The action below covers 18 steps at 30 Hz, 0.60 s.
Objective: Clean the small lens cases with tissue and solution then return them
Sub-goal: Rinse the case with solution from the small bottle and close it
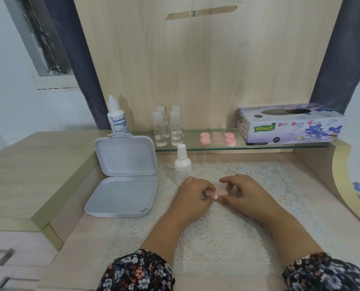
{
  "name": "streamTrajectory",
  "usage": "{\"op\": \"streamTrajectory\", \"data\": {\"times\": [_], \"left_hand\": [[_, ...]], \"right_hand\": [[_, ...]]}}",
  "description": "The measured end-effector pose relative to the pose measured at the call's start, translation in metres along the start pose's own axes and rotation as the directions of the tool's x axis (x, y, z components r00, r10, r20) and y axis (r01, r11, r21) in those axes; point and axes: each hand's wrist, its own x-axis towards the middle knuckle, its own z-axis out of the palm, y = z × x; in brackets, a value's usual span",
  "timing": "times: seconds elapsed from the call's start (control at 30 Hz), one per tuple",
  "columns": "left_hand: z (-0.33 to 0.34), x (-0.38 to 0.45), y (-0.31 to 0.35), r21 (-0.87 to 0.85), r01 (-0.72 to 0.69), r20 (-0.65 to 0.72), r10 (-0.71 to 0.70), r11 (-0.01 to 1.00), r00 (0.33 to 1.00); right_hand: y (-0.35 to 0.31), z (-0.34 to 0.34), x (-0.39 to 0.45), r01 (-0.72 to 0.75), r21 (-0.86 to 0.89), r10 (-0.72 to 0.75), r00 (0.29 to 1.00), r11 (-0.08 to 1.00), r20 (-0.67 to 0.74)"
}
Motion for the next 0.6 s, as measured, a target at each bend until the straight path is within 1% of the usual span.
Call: {"op": "streamTrajectory", "data": {"times": [0.07, 0.13, 0.2, 0.3, 0.47, 0.53, 0.6], "left_hand": [[0.0, 0.0, -0.001, -0.004, 0.003, 0.007, -0.003, 1.0, 1.0], [0.001, 0.001, -0.002, -0.009, 0.003, 0.012, -0.003, 1.0, 1.0], [0.001, 0.001, -0.002, -0.009, -0.007, 0.01, 0.007, 1.0, 1.0], [0.001, 0.0, -0.002, -0.006, 0.003, 0.004, -0.003, 1.0, 1.0], [0.002, 0.001, -0.004, 0.001, 0.006, 0.015, -0.006, 1.0, 1.0], [0.003, 0.001, -0.005, 0.004, 0.003, 0.009, -0.003, 1.0, 1.0], [0.003, 0.001, -0.005, 0.003, -0.002, 0.005, 0.002, 1.0, 1.0]], "right_hand": [[0.005, 0.001, 0.001, -0.006, 0.005, 0.006, 1.0, 1.0, -0.024], [0.01, 0.001, 0.0, -0.022, 0.106, 0.026, 0.999, 0.994, -0.034], [0.012, 0.001, -0.001, -0.015, 0.158, 0.018, 1.0, 0.987, -0.019], [0.011, 0.002, 0.0, -0.013, 0.119, 0.013, 1.0, 0.993, 0.001], [0.005, 0.0, 0.001, -0.019, 0.028, 0.02, 1.0, 0.999, -0.024], [0.005, -0.001, 0.001, -0.018, 0.04, 0.019, 0.999, 0.999, -0.027], [0.008, 0.0, 0.0, 0.012, 0.069, -0.01, 0.999, 0.998, -0.038]]}}
